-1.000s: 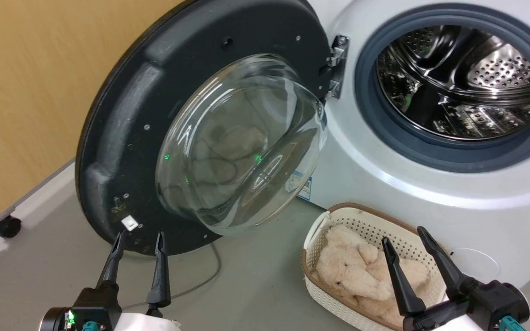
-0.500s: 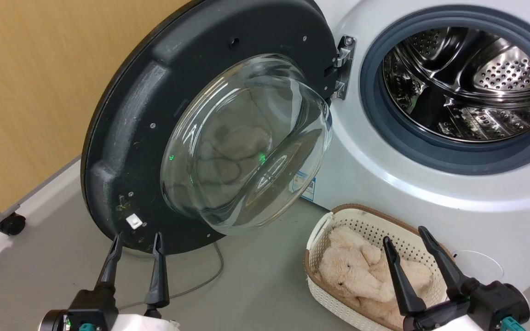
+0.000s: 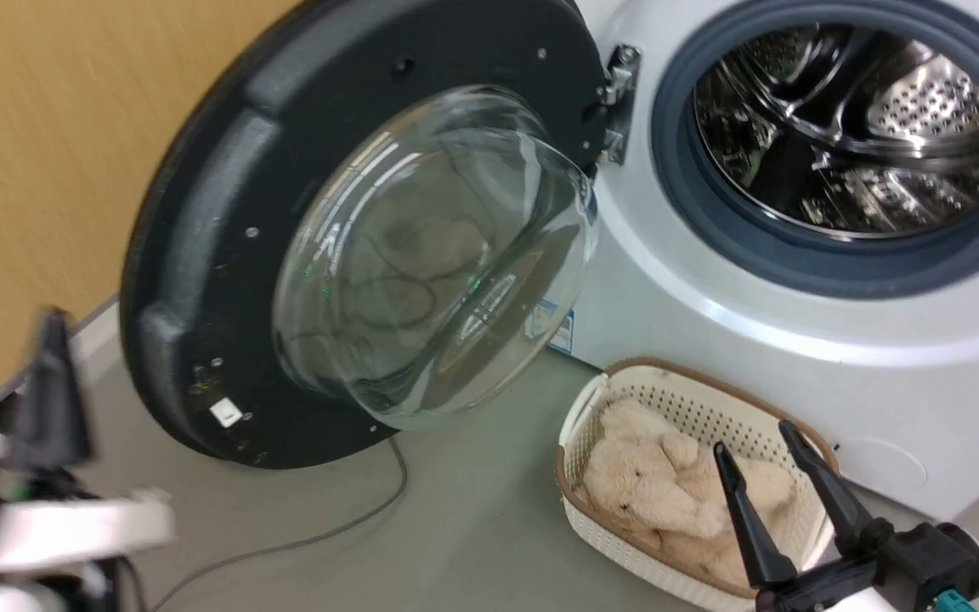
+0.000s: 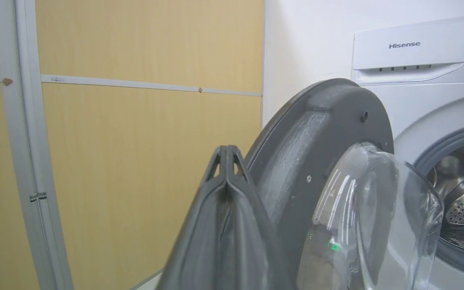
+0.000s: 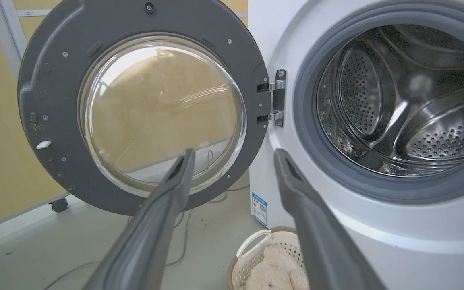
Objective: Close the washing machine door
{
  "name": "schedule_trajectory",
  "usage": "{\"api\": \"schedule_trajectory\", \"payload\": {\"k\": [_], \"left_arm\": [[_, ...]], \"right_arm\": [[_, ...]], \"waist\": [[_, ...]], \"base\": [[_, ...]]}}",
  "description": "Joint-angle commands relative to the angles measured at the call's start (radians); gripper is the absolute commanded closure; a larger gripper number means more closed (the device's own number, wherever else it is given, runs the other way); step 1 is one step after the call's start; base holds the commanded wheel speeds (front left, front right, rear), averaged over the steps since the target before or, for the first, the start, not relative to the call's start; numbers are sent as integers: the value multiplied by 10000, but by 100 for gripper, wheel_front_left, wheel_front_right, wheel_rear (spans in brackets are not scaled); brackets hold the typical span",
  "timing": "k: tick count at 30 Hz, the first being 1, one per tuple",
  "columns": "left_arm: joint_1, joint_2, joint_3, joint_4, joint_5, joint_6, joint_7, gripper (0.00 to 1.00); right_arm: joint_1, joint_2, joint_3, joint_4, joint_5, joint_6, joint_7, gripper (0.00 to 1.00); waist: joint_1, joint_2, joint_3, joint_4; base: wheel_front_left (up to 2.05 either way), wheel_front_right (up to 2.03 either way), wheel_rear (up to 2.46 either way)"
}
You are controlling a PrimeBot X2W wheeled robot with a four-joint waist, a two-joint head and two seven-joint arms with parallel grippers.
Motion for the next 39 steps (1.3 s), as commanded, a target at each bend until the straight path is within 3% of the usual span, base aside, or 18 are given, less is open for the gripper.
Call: {"api": "schedule_trajectory", "payload": {"k": [1, 5, 10, 18, 21, 29, 39], "left_arm": [[-256, 171, 139, 141, -130, -78, -44, 100], [-1218, 962, 696, 1438, -1179, -366, 56, 100], [-2650, 1583, 1346, 3331, -3645, -508, 1340, 100], [-4244, 2056, 2389, 6252, -7866, -545, 4883, 100], [-4422, 2300, 2621, 6976, -8921, -547, 6307, 100], [-4276, 2183, 2945, 6607, -11834, -552, 9635, 100], [-3149, 1778, 2527, 5194, -13015, -257, 12080, 100]], "right_arm": [[-38, -90, -14, -67, -82, 4, -44, 0], [-183, -263, -28, -107, -109, 4, -44, 0], [-307, -361, 17, -118, -164, 4, -44, 0], [-418, -401, 85, -73, -154, 4, -44, 0], [-453, -380, 105, -47, -141, 4, -44, 0], [-448, -304, 28, 25, -113, 4, -44, 0], [-368, -122, -39, 138, -86, 4, -44, 0]], "waist": [[0, -1, 151, -126], [0, -1, 445, -322], [0, -1, 718, -556], [0, -1, 930, -865], [0, -1, 935, -971], [0, -1, 834, -1050], [0, -1, 495, -1169]], "base": [[0, 0, 0], [0, 0, 0], [0, 0, 0], [0, 0, 0], [0, 0, 0], [0, 0, 0], [0, 0, 0]]}}
